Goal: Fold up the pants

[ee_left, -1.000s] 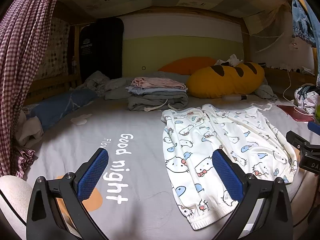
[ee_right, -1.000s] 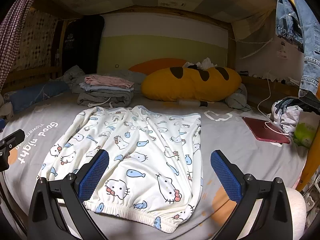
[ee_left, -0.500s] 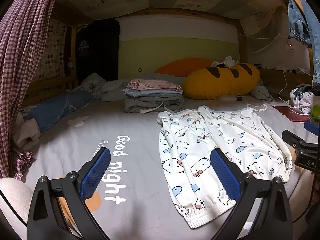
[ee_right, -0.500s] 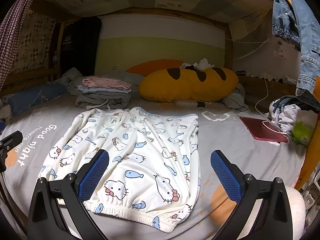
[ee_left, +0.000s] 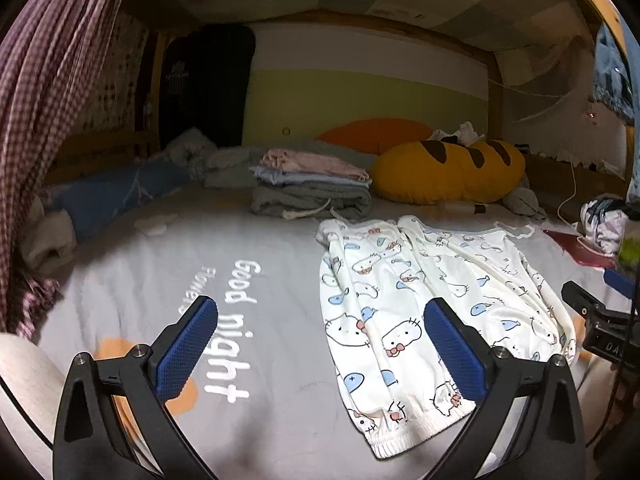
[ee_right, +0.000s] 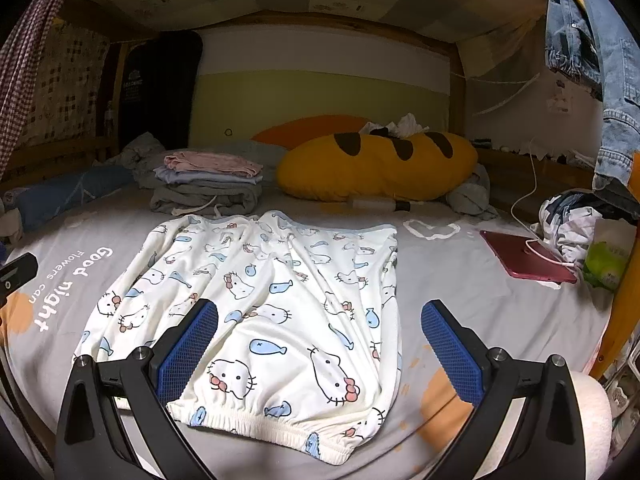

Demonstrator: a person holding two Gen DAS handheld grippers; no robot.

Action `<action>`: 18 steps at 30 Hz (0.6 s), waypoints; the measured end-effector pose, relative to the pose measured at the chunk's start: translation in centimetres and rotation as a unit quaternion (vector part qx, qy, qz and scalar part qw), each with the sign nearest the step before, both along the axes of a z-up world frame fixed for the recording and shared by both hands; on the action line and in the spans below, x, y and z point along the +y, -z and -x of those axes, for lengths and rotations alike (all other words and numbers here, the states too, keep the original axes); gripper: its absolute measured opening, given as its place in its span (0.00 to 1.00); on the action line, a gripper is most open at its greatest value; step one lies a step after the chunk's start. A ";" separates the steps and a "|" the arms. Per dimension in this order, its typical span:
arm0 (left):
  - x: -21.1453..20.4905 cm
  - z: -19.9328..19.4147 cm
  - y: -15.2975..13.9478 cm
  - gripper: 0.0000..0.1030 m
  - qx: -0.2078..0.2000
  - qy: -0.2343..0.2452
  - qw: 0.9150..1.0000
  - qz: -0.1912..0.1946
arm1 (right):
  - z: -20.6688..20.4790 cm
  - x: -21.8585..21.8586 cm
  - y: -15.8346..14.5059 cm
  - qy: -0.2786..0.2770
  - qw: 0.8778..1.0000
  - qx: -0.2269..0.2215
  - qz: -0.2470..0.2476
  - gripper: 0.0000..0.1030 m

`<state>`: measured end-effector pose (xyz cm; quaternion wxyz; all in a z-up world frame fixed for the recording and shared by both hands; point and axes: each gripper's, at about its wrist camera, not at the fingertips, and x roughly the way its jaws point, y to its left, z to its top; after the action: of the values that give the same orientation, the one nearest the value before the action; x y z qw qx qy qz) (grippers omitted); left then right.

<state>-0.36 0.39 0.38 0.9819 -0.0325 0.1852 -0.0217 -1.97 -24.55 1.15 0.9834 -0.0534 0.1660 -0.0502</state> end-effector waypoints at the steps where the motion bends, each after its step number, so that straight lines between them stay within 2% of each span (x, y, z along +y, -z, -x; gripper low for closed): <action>1: 0.1 -0.1 0.1 0.99 0.003 0.001 1.000 0.003 | 0.0 0.0 0.0 0.000 1.000 -0.002 0.002 0.99; 4: 0.0 0.1 -0.1 0.99 -0.004 0.003 1.000 -0.001 | -0.3 -0.1 0.1 0.000 1.000 0.006 -0.001 0.99; 9: -1.1 0.4 -0.1 0.99 -0.013 -0.001 0.999 -0.032 | -0.2 -0.6 0.2 0.002 1.000 0.008 -0.010 0.99; 14: -0.7 0.1 0.0 0.99 0.002 0.024 1.000 -0.001 | -0.3 -0.6 0.2 0.002 1.000 0.010 -0.013 0.99; 18: -0.9 0.3 -0.1 0.99 -0.005 0.014 1.000 -0.010 | -0.3 -0.6 0.3 0.000 1.000 0.008 -0.016 0.99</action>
<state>-0.62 -0.49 0.48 0.9827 -0.0195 0.1812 -0.0340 -1.64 -25.14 0.88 0.9827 -0.0376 0.1749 -0.0472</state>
